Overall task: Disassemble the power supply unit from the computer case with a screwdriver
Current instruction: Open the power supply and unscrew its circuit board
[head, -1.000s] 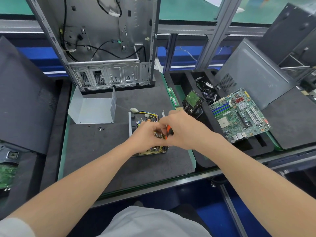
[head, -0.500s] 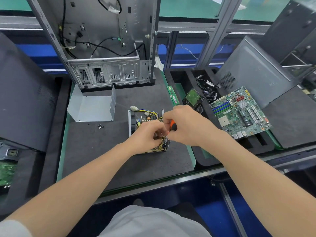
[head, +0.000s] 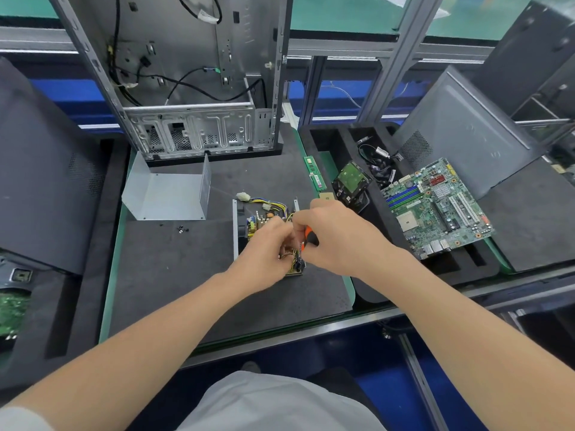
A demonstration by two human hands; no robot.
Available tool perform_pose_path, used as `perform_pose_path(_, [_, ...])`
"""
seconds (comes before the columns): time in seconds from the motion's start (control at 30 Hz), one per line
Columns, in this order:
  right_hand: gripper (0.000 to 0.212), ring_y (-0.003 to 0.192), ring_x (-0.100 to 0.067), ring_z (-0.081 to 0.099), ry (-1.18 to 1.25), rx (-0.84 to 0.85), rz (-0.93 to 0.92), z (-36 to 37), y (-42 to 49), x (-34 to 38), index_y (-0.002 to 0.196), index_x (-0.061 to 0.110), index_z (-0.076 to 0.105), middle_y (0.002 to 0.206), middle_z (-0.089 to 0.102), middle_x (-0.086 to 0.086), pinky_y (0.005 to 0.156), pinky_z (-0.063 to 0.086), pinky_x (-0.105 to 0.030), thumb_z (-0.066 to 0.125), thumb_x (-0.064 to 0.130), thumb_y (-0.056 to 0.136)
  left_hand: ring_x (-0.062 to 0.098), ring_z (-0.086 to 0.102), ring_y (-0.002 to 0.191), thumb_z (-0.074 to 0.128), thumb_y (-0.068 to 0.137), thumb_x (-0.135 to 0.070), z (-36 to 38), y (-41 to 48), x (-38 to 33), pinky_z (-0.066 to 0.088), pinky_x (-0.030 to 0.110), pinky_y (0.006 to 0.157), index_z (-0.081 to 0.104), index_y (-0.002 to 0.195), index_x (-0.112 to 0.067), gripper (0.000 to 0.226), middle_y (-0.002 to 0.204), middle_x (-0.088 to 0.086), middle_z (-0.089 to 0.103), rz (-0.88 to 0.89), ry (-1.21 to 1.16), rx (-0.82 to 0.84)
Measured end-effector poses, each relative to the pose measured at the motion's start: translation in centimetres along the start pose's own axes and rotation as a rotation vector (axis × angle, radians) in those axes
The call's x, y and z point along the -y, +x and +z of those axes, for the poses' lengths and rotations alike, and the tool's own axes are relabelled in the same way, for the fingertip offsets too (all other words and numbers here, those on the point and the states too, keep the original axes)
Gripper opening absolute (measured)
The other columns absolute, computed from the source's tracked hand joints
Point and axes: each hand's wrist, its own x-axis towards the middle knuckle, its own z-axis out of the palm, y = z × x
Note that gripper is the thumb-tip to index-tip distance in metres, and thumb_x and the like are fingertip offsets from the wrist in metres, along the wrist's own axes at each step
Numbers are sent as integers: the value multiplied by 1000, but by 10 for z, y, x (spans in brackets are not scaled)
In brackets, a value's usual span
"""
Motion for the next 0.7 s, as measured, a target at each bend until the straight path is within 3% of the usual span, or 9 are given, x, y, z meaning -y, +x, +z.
perform_pose_path(0.07, [13, 89, -27, 59, 6, -13, -12, -3, 0, -1, 90, 21, 66, 87, 44, 7, 76, 56, -45, 68, 14, 80, 3, 49, 79, 59, 82, -4, 11, -19, -3, 38, 16, 66, 52, 88, -30, 28, 88, -15, 44, -4, 53, -33])
perform_pose_path(0.13, [14, 90, -25, 58, 3, -9, -24, -6, 1, -2, 90, 21, 67, 85, 42, 11, 76, 56, -45, 70, 13, 79, 6, 53, 79, 57, 87, -11, 23, -40, 1, 48, 26, 68, 58, 95, -28, 19, 93, -15, 48, 26, 134, 39])
perform_pose_path(0.23, [14, 90, -24, 58, -4, 0, -36, -6, 1, -1, 90, 20, 66, 85, 42, 11, 76, 57, -45, 71, 12, 79, 20, 67, 94, 53, 98, -18, 36, -60, 12, 57, 37, 77, 69, 123, -23, 30, 114, -5, 63, 1, 252, 115])
perform_pose_path(0.33, [13, 86, -23, 59, 1, 7, -30, -4, -1, -2, 90, 20, 65, 86, 43, 11, 76, 57, -45, 69, 12, 80, 21, 66, 106, 47, 103, -22, 44, -63, 16, 57, 35, 79, 52, 151, -25, 48, 131, -3, 59, -34, 342, 142])
perform_pose_path(0.53, [13, 89, -24, 58, 5, 5, -38, -3, -2, -6, 91, 20, 66, 84, 42, 13, 77, 57, -46, 68, 11, 81, 27, 58, 108, 47, 102, -24, 58, -61, 15, 54, 38, 73, 32, 158, -23, 58, 138, 6, 48, -22, 533, 202])
perform_pose_path(0.7, [13, 91, -26, 58, 9, 4, -69, -2, -2, -11, 91, 19, 67, 82, 44, 11, 77, 57, -47, 68, 11, 81, 30, 53, 113, 49, 101, -25, 65, -71, 13, 52, 37, 87, 25, 164, -18, 67, 137, 14, 47, -10, 627, 186])
